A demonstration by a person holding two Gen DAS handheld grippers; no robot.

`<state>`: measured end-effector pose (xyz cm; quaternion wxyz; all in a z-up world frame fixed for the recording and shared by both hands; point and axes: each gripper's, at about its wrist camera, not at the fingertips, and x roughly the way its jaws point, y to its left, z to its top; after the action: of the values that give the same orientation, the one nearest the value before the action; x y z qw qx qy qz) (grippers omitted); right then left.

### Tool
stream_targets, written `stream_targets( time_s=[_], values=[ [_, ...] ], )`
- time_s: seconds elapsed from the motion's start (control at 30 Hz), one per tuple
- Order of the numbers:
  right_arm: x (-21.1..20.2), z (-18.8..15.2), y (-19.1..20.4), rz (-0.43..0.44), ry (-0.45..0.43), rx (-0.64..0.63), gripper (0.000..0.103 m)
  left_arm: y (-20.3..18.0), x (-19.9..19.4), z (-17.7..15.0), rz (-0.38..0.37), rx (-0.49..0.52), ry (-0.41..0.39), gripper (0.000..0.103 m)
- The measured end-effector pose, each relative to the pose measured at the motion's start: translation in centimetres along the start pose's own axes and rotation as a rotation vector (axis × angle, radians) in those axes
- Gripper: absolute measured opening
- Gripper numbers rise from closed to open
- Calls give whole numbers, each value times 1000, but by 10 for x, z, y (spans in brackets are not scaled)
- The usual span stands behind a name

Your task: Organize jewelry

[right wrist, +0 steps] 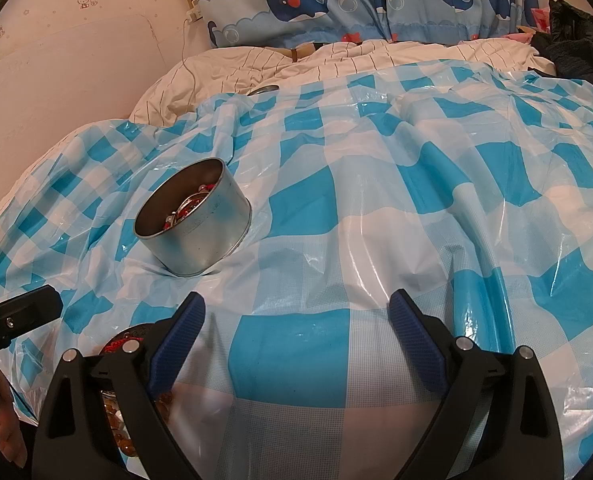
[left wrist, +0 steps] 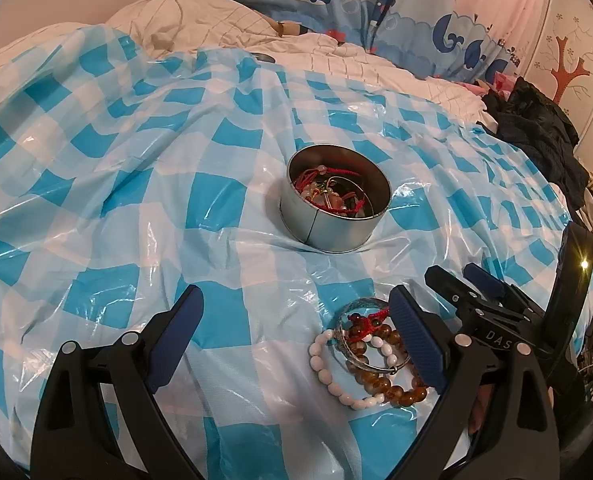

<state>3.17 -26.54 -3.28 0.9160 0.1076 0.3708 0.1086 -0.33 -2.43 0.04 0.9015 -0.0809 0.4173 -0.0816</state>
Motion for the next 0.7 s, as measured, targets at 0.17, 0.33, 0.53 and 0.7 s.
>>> stream_targets(
  time_s=[0.17,0.33,0.53,0.7],
  values=[
    [2,0,1,5,12,1,92,3,-2,0,-1,13,-2,90],
    [9,11,2,71,118,10,93,19,-14,-3,27,41,-27,90],
    [-5,18,13,80,147,-95,93,31,-17,-5,39,40,-28,90],
    [-5,12,6,68,167,-63,93,-4,-7,-11,-25,161,-32,90]
  ],
)
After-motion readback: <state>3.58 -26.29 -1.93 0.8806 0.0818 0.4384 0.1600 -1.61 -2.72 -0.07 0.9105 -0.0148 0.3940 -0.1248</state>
